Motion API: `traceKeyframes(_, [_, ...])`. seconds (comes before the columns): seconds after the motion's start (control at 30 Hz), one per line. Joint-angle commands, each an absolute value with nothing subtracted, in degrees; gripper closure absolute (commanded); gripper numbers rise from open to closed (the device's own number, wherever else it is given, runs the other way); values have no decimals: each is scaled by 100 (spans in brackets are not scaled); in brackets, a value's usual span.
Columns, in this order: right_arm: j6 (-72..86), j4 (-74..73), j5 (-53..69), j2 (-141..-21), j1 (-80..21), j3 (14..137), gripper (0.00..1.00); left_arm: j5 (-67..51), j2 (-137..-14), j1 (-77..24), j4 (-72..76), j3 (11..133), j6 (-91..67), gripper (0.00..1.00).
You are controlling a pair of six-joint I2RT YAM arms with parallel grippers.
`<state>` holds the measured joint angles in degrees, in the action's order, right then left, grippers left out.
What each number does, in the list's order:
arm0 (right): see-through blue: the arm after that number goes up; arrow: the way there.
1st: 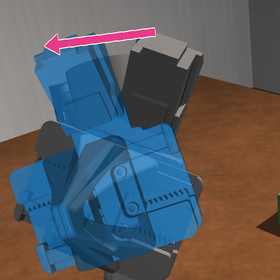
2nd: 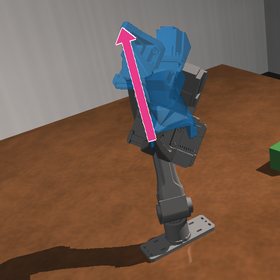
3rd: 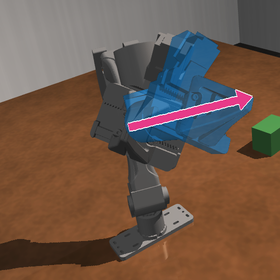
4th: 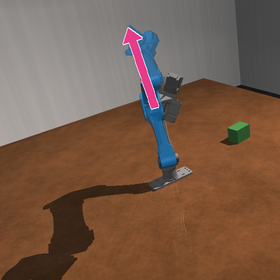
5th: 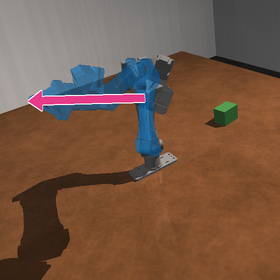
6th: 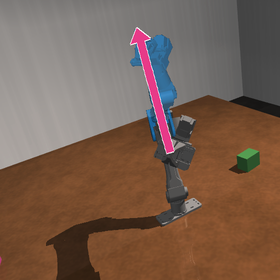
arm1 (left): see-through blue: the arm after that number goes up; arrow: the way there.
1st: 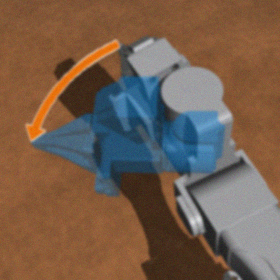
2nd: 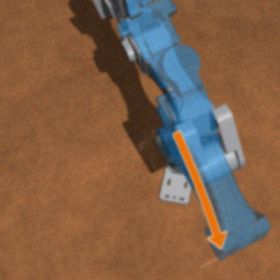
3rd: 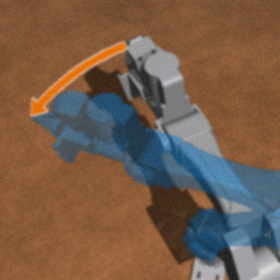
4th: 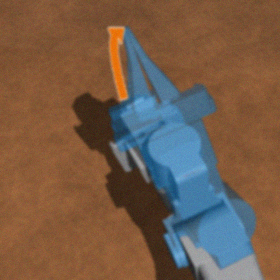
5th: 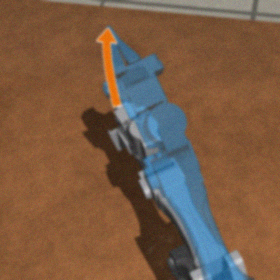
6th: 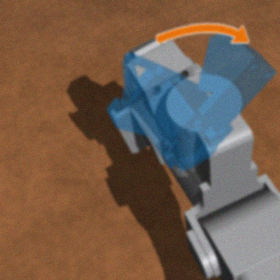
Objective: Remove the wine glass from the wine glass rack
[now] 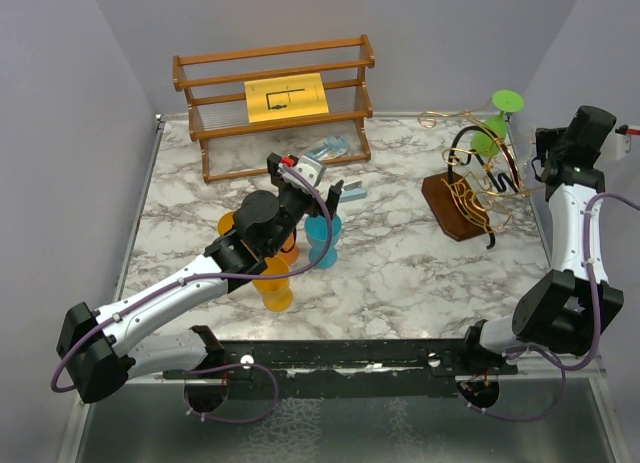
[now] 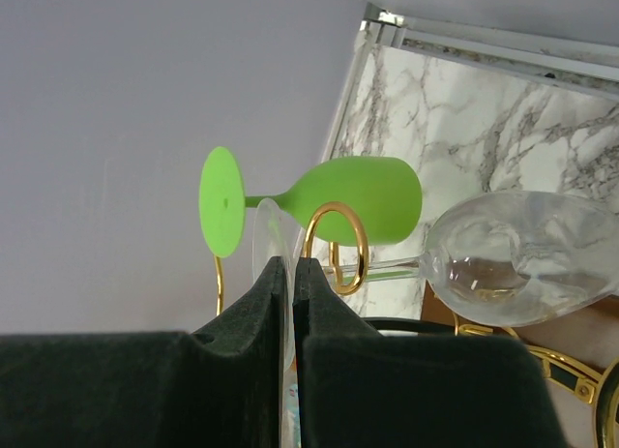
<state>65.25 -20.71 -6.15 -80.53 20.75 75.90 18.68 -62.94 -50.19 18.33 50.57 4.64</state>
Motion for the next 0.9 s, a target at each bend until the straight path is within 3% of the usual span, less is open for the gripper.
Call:
traceKeyframes(0.0, [6440, -1744, -99, -8100, 2021, 7781, 99, 1804, -6319, -4966, 1872, 5194, 400, 1])
traceKeyframes(0.33, [6905, -1800, -1066, -7963, 2021, 7772, 99, 1784, -6328, -4966, 1858, 5203, 387, 1])
traceKeyframes(0.87, [7176, -1881, -1301, -8398, 2030, 7981, 99, 1754, -6313, -4966, 1831, 5222, 358, 1])
